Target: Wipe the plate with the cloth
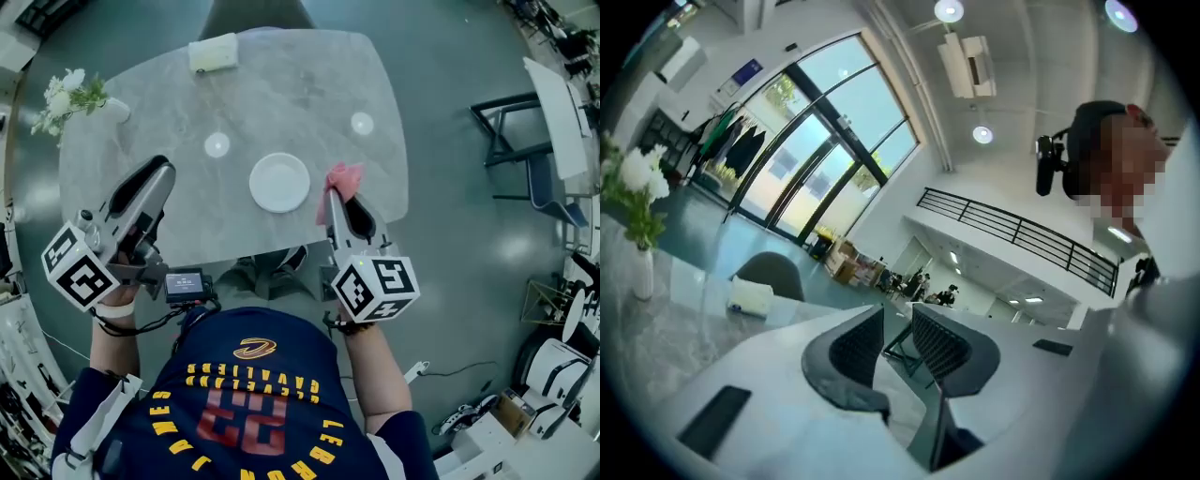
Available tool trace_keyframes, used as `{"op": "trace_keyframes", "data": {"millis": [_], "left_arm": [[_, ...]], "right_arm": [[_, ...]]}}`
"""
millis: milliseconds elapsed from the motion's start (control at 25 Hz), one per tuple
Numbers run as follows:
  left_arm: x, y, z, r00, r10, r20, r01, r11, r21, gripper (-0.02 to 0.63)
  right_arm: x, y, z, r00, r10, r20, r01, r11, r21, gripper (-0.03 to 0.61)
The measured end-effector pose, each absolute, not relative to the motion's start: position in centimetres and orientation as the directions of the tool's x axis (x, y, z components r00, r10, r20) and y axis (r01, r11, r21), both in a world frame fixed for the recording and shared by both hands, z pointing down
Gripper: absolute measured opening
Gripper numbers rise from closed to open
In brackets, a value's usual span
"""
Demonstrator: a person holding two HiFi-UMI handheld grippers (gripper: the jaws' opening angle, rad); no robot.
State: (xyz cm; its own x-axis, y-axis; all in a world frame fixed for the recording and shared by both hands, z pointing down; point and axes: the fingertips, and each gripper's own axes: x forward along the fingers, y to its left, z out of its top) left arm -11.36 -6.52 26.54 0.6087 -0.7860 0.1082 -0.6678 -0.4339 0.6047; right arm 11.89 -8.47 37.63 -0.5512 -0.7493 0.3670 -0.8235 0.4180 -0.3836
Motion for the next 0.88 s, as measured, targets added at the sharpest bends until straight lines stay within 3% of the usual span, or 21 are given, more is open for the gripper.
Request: {"op": "trace_keyframes", "data": {"millis": [440, 880], "left_arm": [[-8.9, -5.2, 17.9, 0.455, -0.887, -0.079, -0.833, -0.456, 0.314, 0.035], [-8.7, -5.5, 18.3, 0.484, -0.869, -0.1, -0.822, -0.491, 0.29, 0.012]], "right_arm": [[10.4, -7.2, 27.4, -0.598, -0.779, 0.187, -0.789, 0.534, -0.304, 0.046], [9.9, -5.9, 24.9, -0.587, -0.804, 0.092, -0.8, 0.559, -0.218, 0.046]]}}
